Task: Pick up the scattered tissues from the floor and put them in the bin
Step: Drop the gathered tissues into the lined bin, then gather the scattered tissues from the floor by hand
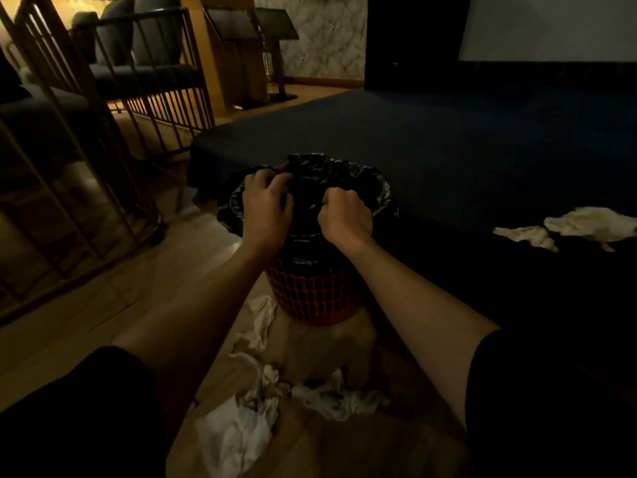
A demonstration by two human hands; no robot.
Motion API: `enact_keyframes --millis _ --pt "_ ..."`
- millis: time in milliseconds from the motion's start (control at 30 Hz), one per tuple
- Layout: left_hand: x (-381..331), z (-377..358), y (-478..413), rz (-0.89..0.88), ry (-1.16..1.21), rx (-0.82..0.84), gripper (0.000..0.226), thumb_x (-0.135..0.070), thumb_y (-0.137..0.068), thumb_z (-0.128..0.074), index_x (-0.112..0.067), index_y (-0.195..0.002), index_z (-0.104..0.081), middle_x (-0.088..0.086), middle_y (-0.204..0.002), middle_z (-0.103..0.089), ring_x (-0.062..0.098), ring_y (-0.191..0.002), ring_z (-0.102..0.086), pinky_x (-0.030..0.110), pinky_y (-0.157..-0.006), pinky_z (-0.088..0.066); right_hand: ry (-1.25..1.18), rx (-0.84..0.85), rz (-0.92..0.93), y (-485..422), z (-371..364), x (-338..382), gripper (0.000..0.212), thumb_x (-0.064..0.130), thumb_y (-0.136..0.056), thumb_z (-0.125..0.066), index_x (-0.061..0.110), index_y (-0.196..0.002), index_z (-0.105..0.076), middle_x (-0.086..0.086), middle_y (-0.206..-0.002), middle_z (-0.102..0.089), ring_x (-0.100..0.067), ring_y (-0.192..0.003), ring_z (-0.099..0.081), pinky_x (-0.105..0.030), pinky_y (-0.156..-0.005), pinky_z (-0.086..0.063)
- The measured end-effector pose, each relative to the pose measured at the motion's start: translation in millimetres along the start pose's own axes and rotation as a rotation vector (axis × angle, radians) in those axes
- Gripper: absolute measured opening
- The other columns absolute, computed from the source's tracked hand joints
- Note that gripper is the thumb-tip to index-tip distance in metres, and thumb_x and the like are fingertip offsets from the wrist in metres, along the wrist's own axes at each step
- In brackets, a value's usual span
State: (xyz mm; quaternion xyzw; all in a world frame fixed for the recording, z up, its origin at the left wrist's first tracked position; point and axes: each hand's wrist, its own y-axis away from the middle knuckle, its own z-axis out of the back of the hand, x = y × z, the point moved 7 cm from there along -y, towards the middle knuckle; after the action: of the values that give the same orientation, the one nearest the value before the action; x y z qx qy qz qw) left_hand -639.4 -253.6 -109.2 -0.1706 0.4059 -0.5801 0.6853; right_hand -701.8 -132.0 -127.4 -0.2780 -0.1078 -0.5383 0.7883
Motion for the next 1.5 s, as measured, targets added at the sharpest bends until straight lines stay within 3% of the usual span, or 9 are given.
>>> enact_keyframes --millis 200,367,467,567,733,1033,1167,1333,1500 --pt "19 17 112 0.042 0.112 0.0 0.041 -0.025 -0.086 -0.045 -0.013 -0.126 -0.043 0.016 -0.125 -0.048 0.029 -0.114 -0.046 0.039 -0.092 -0.042 -0.166 -0.542 0.319 87 32 14 0.024 0.008 -0.084 -0.047 0.013 -0.103 -0.06 -0.007 -0.102 -0.062 -0.026 -0.098 -0.051 -0.035 -0.081 -0.047" --pt "101 -47 276 0.25 -0.259 0.91 0.078 -0.058 -0.077 -0.044 -0.03 -0.143 -0.014 0.017 -0.15 -0.026 0.041 -0.135 -0.026 0.048 -0.103 -0.033 -0.116 0.102 0.074 190 -97 -29 0.031 0.018 -0.085 -0.048 0.017 -0.115 -0.055 -0.011 -0.125 -0.051 -0.035 -0.12 -0.041 -0.044 -0.098 -0.036" --pt "114 -48 337 0.234 -0.237 1.171 0.077 -0.061 -0.077 -0.033 -0.028 -0.144 -0.019 0.013 -0.151 -0.028 0.034 -0.141 -0.018 0.048 -0.11 -0.022 0.037 0.46 -0.006 242 -170 -67 0.052 0.042 -0.084 -0.035 0.023 -0.132 -0.046 -0.012 -0.145 -0.036 -0.033 -0.137 -0.023 -0.043 -0.113 -0.01" --pt "108 -29 346 0.306 -0.195 1.036 0.047 -0.038 -0.087 -0.05 -0.025 -0.131 -0.043 0.012 -0.133 -0.052 0.032 -0.122 -0.046 0.044 -0.101 -0.039 0.181 0.557 -0.093 281 -194 -86 0.071 0.061 -0.067 -0.014 0.041 -0.124 -0.051 -0.011 -0.14 -0.046 -0.041 -0.129 -0.033 -0.053 -0.107 -0.011" --pt "95 7 366 0.419 -0.168 0.853 0.025 -0.026 -0.092 -0.047 -0.015 -0.108 -0.064 0.008 -0.11 -0.068 0.024 -0.105 -0.06 0.038 -0.102 -0.038 0.415 0.424 0.085 311 -192 -87 0.037 0.05 -0.077 -0.057 0.031 -0.107 -0.061 -0.004 -0.103 -0.063 -0.029 -0.102 -0.047 -0.042 -0.09 -0.024" --pt "89 126 345 0.43 0.036 0.452 0.035 -0.027 -0.076 -0.051 -0.006 -0.093 -0.072 0.02 -0.088 -0.073 0.033 -0.079 -0.068 0.031 -0.067 -0.047 -0.373 0.5 -0.045 345 -158 -16 0.025 0.014 -0.088 -0.054 0.006 -0.11 -0.065 -0.017 -0.115 -0.064 -0.03 -0.109 -0.058 -0.028 -0.085 -0.043" --pt "90 159 367 0.335 -0.042 0.51 0.024 -0.015 -0.071 -0.059 -0.004 -0.087 -0.073 0.021 -0.084 -0.072 0.033 -0.075 -0.067 0.028 -0.065 -0.045 -0.148 0.888 0.219 411 -193 21 0.046 0.03 -0.091 -0.053 0.022 -0.135 -0.043 -0.003 -0.147 -0.03 -0.027 -0.138 -0.021 -0.04 -0.113 -0.019" --pt "92 195 406 0.288 -0.078 0.566 0.016 -0.012 -0.075 -0.064 -0.005 -0.087 -0.073 0.018 -0.082 -0.072 0.033 -0.073 -0.066 0.028 -0.061 -0.043 -0.189 0.776 0.203 436 -185 22 0.027 0.015 -0.094 -0.044 0.003 -0.114 -0.058 -0.005 -0.102 -0.059 -0.016 -0.094 -0.055 -0.017 -0.084 -0.041" --pt "52 215 444 0.156 -0.048 0.651 0.02 -0.015 -0.077 -0.062 -0.015 -0.095 -0.071 0.012 -0.089 -0.071 0.026 -0.075 -0.067 0.023 -0.062 -0.047 -0.204 0.633 0.134 400 -170 -10 0.014 0.005 -0.084 -0.058 0.001 -0.081 -0.071 -0.02 -0.088 -0.071 -0.031 -0.085 -0.066 -0.032 -0.075 -0.052"
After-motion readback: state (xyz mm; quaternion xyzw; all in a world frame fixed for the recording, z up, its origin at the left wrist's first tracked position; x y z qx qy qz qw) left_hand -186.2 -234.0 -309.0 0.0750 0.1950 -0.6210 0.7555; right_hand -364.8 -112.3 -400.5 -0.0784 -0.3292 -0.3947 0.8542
